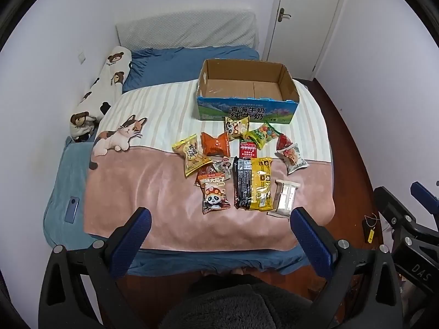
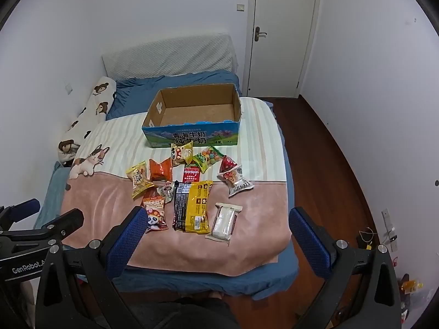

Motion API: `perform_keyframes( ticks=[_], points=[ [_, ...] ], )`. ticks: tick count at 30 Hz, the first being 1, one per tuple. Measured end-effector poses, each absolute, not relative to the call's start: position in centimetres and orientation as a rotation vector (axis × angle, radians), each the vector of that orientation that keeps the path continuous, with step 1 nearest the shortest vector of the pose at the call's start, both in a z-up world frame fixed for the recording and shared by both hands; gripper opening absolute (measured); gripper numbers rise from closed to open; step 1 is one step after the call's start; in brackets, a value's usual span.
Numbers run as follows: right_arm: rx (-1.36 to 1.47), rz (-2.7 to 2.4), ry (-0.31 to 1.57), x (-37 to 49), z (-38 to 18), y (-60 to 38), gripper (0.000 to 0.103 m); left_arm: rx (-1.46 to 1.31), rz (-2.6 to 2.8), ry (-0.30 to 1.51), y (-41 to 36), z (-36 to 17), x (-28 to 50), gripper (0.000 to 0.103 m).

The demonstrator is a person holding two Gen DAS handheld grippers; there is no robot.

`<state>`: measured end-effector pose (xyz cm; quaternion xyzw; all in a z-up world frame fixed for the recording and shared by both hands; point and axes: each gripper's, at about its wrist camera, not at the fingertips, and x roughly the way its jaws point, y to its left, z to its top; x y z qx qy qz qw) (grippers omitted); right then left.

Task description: Organize snacks

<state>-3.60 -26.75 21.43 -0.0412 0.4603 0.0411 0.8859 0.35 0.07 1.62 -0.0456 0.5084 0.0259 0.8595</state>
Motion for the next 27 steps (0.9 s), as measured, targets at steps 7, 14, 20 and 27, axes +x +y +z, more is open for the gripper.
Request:
perform_keyframes(
  ticks=[7,14,20,27],
  points=[
    [-0.086,0.089,0.958,-3.6,21.2,-26.4,0.103,-0.095,0.052,1.07,0.2,1.7,0.4,0.103],
    [-0.086,0.09,0.956,-3.5,21.2,-26.0,0.103,-0.092,0.058,1.068,0.6,2.0,0.4,0.103],
    [-0.086,0.088,0.955,-3.5,21.1,-25.9,0.103,-0.09,0.06,1.059,1.1,2.4,0.4,0.103],
    [-0.089,0.088,0.954,-3.5,21.2,-25.8,0.103,-0.088,0.063,1.058,1.1,2.3,0.3,0.103]
  ],
)
